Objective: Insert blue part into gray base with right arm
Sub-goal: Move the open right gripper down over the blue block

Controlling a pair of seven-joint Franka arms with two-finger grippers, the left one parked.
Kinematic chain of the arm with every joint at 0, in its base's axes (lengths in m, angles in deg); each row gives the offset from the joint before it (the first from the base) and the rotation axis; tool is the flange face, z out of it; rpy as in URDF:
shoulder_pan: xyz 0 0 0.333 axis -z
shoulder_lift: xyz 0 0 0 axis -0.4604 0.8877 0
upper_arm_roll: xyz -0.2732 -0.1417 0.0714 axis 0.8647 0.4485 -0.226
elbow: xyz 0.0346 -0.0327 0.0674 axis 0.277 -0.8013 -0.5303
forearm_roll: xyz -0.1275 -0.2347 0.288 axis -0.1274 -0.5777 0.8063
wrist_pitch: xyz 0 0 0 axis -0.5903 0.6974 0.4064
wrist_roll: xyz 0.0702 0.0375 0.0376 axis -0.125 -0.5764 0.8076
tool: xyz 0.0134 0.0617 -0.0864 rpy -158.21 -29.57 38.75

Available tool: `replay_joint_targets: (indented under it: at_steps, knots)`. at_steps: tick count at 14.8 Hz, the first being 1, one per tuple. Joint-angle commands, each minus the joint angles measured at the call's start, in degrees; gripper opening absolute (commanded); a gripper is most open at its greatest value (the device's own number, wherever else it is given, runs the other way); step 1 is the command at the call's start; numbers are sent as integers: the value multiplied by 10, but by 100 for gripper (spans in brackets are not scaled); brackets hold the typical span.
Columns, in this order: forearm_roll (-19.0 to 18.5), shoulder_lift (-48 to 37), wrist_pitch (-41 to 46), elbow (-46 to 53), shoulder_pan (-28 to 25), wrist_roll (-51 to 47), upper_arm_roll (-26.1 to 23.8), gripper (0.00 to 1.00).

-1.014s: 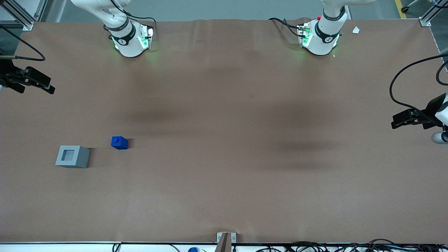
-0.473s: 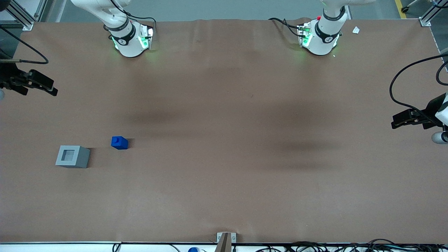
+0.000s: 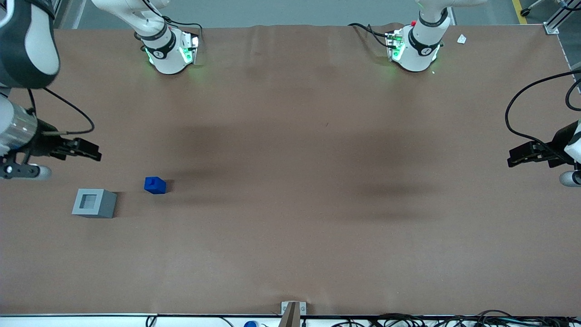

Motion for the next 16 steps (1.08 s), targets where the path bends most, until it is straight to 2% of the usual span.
replay_joint_targets:
  at_steps: [1, 3, 5, 8, 11, 13, 16]
  knots:
    - [14, -19, -90, -88, 1, -4, -2, 100]
    - [36, -18, -167, -139, -1, -4, -2, 100]
    - [36, -4, -216, -171, -7, -3, -2, 100]
    - [36, 18, -241, -197, -23, -3, -2, 97]
    - [35, 55, -241, -199, -29, 1, -1, 91]
    - [30, 76, -244, -198, -32, 1, -1, 84]
    - [25, 116, -289, -200, -32, 6, 0, 83]
